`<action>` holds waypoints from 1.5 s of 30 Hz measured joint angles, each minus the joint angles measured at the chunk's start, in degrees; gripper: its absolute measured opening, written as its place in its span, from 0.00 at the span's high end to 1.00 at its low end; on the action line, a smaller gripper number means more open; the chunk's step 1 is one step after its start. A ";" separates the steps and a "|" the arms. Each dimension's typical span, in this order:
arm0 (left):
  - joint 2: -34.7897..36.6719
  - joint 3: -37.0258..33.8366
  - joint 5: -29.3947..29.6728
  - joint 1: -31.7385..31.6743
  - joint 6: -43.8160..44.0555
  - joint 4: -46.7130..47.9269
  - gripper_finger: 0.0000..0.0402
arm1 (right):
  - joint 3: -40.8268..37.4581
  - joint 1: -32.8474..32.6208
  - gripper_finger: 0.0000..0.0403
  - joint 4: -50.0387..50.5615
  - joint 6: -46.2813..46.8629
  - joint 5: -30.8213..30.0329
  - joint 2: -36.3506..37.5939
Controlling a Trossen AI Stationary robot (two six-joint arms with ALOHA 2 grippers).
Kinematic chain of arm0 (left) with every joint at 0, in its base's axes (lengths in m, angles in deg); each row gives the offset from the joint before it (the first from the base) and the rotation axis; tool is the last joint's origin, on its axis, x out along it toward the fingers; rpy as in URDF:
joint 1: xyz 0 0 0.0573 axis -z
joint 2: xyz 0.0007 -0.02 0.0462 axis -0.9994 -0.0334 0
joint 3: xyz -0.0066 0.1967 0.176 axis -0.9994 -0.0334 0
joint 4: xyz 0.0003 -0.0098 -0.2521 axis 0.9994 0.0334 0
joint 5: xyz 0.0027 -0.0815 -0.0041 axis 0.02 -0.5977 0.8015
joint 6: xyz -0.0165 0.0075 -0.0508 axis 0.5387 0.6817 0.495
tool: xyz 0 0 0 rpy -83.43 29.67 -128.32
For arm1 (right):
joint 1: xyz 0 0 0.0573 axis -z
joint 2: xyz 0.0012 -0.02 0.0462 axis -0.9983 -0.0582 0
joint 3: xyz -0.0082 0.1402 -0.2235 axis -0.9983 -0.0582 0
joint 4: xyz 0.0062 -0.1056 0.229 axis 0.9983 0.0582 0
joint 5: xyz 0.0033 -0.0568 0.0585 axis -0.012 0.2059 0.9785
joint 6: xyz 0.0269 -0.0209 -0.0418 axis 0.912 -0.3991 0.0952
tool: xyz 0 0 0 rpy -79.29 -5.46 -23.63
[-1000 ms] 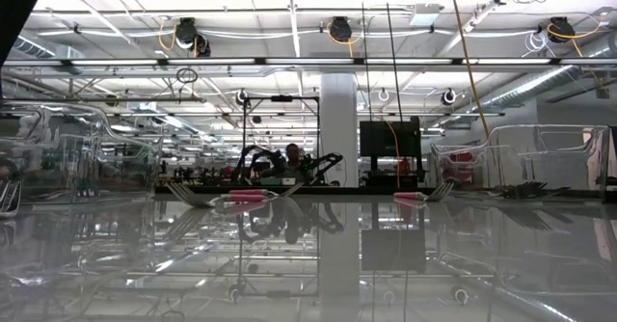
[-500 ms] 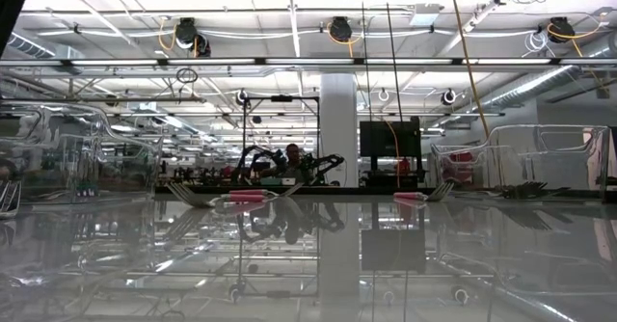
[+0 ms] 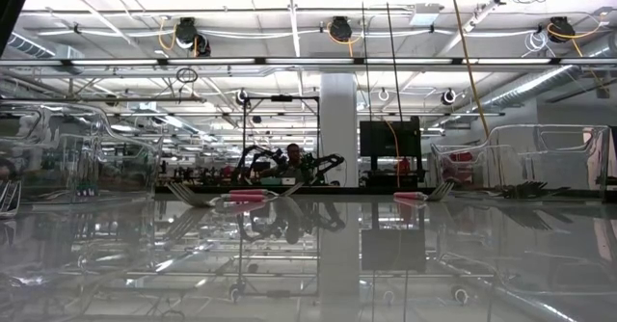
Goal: Sort silverware by color (type)
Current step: Put the blue fork into the left transparent bin
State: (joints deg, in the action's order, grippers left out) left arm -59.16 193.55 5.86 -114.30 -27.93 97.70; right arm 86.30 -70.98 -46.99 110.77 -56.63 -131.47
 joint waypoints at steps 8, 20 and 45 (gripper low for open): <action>-0.09 0.00 5.77 1.04 0.41 -2.76 1.00 | 0.04 -0.02 0.31 0.13 -2.35 0.68 -0.65; -0.23 0.00 13.38 3.63 -3.58 -3.88 1.00 | 0.09 -0.04 0.50 -0.09 0.74 2.85 -1.17; -1.42 0.00 11.77 4.18 -4.91 -3.20 0.73 | -0.02 0.09 1.00 3.35 3.16 1.49 0.12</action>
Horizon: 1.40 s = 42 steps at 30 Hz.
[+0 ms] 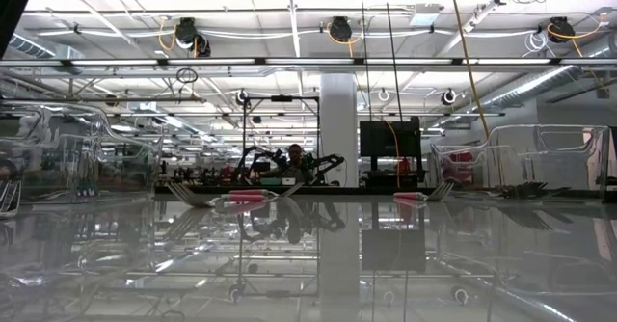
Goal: Sort silverware by color (type)
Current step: Put the blue fork into the left transparent bin
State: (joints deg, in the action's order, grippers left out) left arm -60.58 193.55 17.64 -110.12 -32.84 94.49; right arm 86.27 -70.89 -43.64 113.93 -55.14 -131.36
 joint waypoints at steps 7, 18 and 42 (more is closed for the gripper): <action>-0.02 -0.09 -2.63 -1.64 1.44 0.94 0.57 | 0.08 1.27 1.00 7.52 -1.23 0.35 3.24; 0.02 -0.07 -4.24 -3.42 2.16 0.54 0.57 | 0.11 1.87 1.00 16.10 -2.99 0.82 6.20; 0.11 -0.04 -19.94 -5.43 -7.07 0.16 0.56 | 0.11 1.92 1.00 16.22 -2.20 3.13 5.65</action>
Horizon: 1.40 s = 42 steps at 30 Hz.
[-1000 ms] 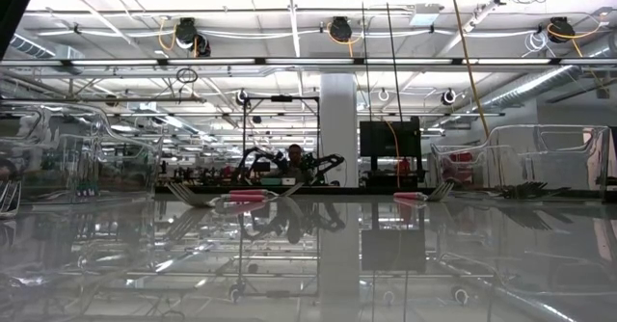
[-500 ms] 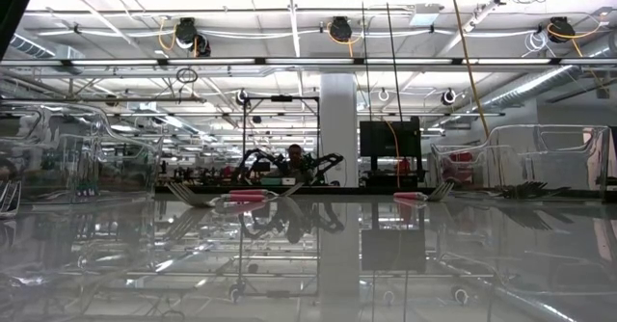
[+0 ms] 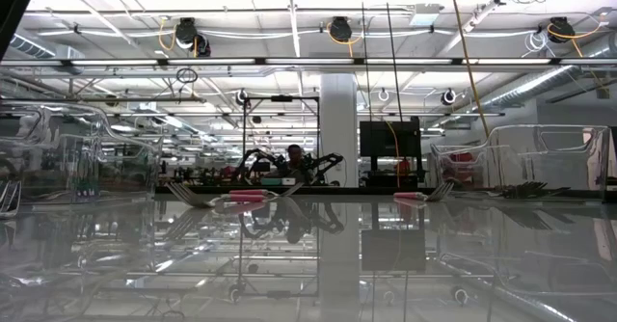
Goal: Sort silverware by color (type)
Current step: Put the blue fork into the left transparent bin
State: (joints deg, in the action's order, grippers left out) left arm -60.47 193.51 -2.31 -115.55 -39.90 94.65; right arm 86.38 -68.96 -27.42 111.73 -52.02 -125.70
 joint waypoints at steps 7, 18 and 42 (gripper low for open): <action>0.00 0.02 3.44 1.03 2.00 -3.31 0.56 | 0.00 0.02 1.00 -0.06 -0.10 -0.32 -0.16; 0.00 0.02 10.85 4.17 -0.94 -3.93 0.56 | -0.04 -0.03 1.00 -0.71 -0.27 -3.07 -0.87; -0.02 0.02 13.09 3.06 -0.09 -2.14 0.91 | -0.04 -0.05 1.00 -0.73 -0.22 -3.02 -1.51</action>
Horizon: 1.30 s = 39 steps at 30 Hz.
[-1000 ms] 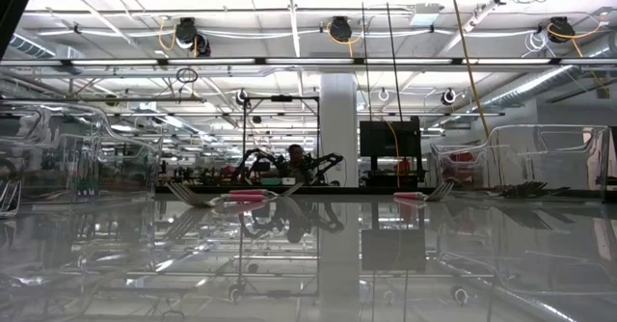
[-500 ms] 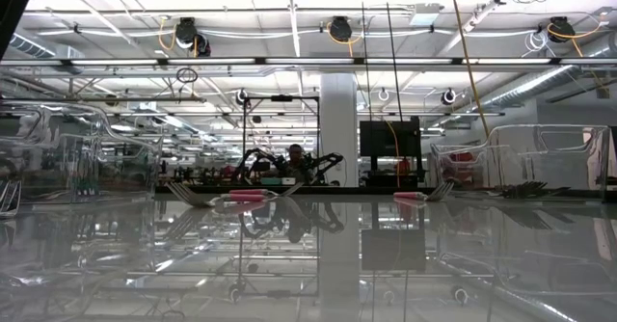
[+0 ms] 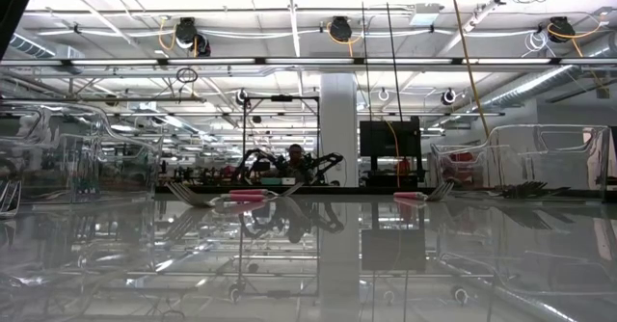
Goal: Sort silverware by color (type)
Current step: Put the blue fork into the left transparent bin
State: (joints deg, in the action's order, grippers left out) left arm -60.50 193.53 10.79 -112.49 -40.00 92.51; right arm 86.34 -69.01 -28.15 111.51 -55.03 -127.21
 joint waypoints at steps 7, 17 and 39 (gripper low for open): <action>0.00 0.00 0.37 0.00 -0.07 0.04 0.99 | 0.00 -0.04 0.99 -0.04 0.04 0.17 0.02; 0.00 0.00 1.26 -0.03 0.32 0.81 1.00 | 0.00 -0.04 0.92 0.03 -0.83 -0.01 0.02; -0.02 0.00 -0.79 -0.62 0.38 9.09 1.00 | 0.02 0.02 0.42 0.57 2.37 -0.15 1.01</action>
State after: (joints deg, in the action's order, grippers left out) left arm -60.52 193.53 9.99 -113.11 -39.62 101.61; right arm 86.36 -68.99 -27.58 113.88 -55.19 -126.20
